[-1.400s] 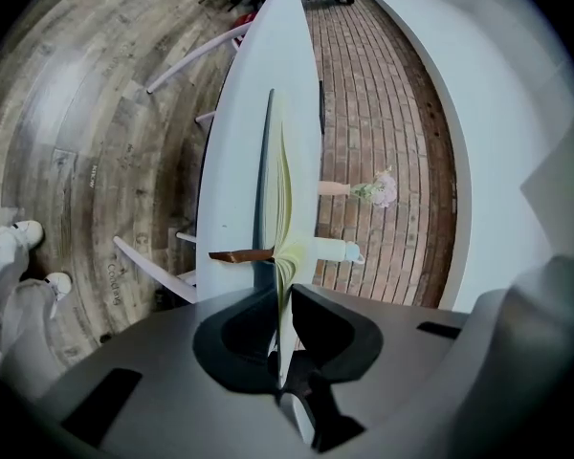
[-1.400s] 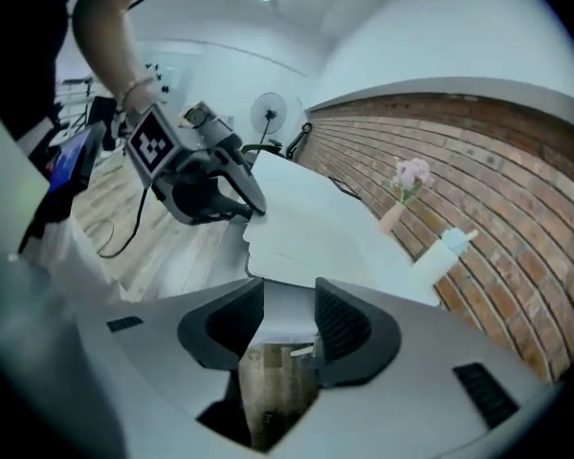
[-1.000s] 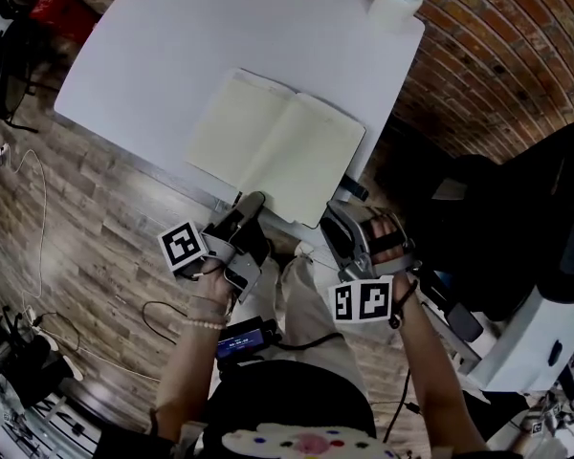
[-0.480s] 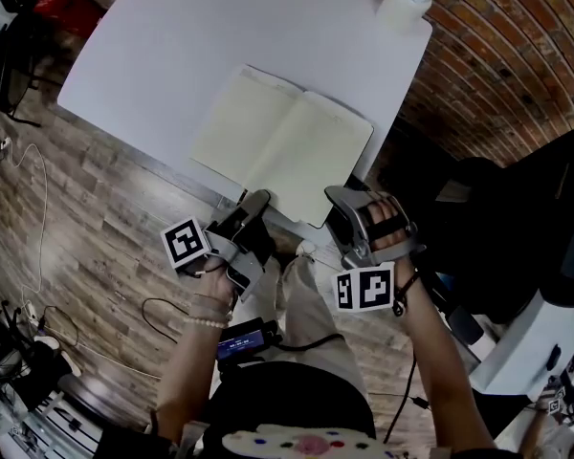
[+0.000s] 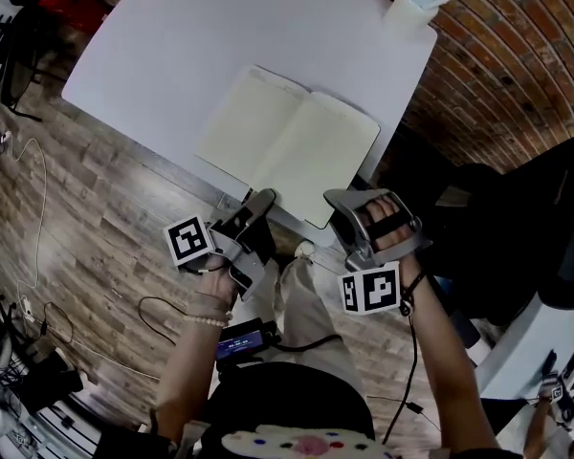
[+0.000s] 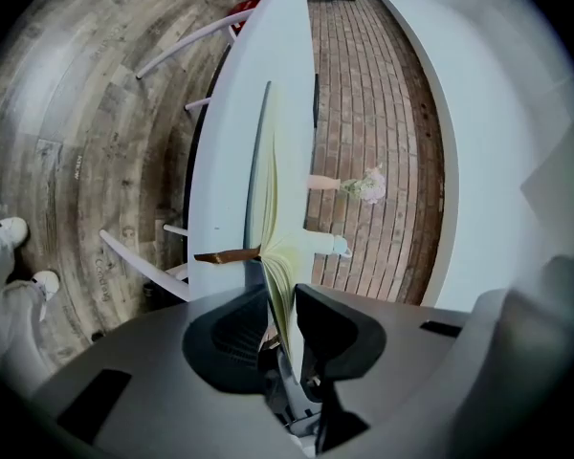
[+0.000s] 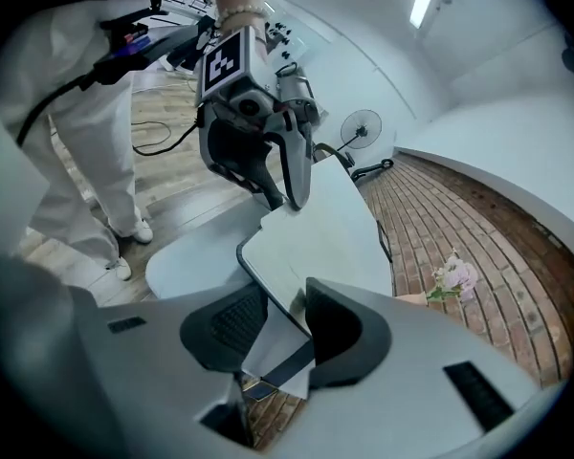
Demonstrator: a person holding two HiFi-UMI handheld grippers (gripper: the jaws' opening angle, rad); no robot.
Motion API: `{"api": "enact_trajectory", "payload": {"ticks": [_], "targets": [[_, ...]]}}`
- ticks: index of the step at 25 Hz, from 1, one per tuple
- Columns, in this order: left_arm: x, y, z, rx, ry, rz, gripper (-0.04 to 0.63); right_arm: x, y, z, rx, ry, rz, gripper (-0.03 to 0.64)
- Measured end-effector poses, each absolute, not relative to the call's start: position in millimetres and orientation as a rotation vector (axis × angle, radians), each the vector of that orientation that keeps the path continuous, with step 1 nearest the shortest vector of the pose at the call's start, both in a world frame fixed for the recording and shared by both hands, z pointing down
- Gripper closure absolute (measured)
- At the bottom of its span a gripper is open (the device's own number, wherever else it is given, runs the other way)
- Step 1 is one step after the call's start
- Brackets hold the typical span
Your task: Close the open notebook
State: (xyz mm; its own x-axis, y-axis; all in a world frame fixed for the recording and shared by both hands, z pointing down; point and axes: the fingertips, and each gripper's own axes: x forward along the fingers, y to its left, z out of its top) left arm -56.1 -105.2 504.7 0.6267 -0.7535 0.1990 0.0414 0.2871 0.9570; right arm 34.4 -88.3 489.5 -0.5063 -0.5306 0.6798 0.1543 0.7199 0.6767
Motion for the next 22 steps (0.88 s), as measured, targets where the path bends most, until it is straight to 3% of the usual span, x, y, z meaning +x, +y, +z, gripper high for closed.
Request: {"api": "enact_trajectory", "payload": {"ticks": [10, 18, 22], "targets": [[-51.4, -80.6, 470.4, 1.417, -0.722, -0.437, 0.414, 28.8, -92.2, 473.0, 0.316, -1.939, -0.874, 0.482], [-83.5, -87.7, 443.6, 1.947, -1.063, -0.042, 0.402, 22.0, -95.4, 460.3, 0.335, -1.944, -0.889, 0.482], [-87.6, -98.6, 429.5, 2.274, -1.203, 0.23, 0.271, 19.4, -96.0, 456.0, 0.343, -1.947, -0.893, 0.48]]}}
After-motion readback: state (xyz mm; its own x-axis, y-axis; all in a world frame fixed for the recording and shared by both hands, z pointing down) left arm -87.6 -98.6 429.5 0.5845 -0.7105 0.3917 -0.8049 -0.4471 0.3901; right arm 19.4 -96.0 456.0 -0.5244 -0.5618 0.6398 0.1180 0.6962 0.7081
